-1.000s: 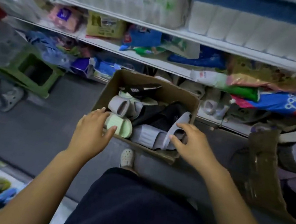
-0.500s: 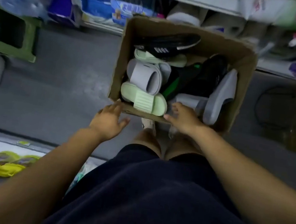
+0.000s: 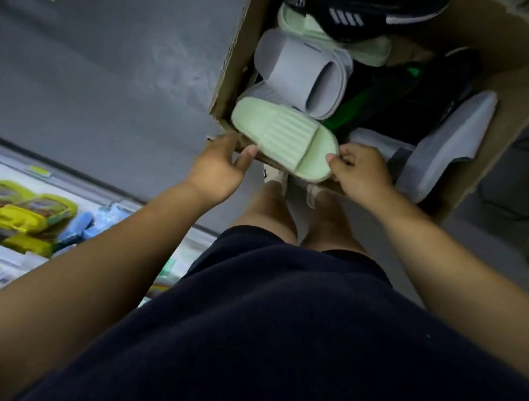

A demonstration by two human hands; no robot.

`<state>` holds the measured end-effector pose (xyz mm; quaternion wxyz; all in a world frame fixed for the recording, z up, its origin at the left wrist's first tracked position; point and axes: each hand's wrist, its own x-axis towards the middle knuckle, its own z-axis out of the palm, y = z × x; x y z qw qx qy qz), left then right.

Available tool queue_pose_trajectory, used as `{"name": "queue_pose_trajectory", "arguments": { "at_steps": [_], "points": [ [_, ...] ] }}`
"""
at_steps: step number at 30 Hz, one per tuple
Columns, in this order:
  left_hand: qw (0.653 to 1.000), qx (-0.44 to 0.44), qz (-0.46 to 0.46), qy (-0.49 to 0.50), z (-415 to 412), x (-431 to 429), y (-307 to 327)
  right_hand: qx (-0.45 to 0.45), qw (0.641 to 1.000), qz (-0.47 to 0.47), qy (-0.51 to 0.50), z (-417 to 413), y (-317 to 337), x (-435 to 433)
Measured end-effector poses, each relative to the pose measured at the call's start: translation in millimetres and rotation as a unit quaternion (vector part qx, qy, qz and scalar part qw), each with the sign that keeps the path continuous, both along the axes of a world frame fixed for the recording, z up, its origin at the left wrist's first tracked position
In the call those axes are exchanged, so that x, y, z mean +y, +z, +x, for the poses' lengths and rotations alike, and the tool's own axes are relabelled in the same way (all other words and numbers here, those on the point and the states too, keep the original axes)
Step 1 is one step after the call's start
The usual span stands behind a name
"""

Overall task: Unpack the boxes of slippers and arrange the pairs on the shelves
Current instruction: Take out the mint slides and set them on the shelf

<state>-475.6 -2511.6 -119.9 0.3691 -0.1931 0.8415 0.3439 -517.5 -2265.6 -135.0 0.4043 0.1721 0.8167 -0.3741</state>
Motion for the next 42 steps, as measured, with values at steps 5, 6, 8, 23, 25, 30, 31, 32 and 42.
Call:
{"name": "queue_pose_trajectory", "arguments": {
  "at_steps": [5,6,8,23,25,30,31,32,42],
  "points": [
    [0.990,-0.012,0.107,0.094,-13.0,28.3,20.9,-0.009,0.996,-0.090,-0.012,8.6,53.5,31.5],
    [0.989,0.007,0.112,0.094,-13.1,33.3,23.7,-0.013,0.995,-0.103,-0.003,7.7,60.4,36.3],
    [0.986,0.035,0.114,0.115,-14.3,41.5,32.2,-0.017,0.991,-0.131,0.003,0.3,68.7,44.9],
    [0.968,0.152,-0.005,0.200,-67.1,35.6,19.4,-0.107,0.965,-0.130,-0.201,-179.0,9.8,49.0],
    [0.969,0.149,-0.028,0.195,-63.4,35.2,11.6,-0.146,0.918,-0.156,-0.333,-195.6,-3.1,39.9],
    [0.965,0.121,-0.011,0.232,-55.0,38.4,9.1,-0.093,0.897,-0.156,-0.402,-197.5,-7.1,40.8],
    [0.965,0.116,-0.009,0.234,-53.0,37.6,7.8,-0.080,0.902,-0.160,-0.393,-189.2,1.5,45.1],
    [0.965,0.113,-0.010,0.236,-52.1,37.4,8.1,-0.062,0.907,-0.162,-0.384,-177.6,9.9,52.9],
    [0.959,0.101,-0.002,0.265,-45.9,47.8,10.6,-0.076,0.885,-0.033,-0.458,-4.5,33.0,149.8]
  ]
}}
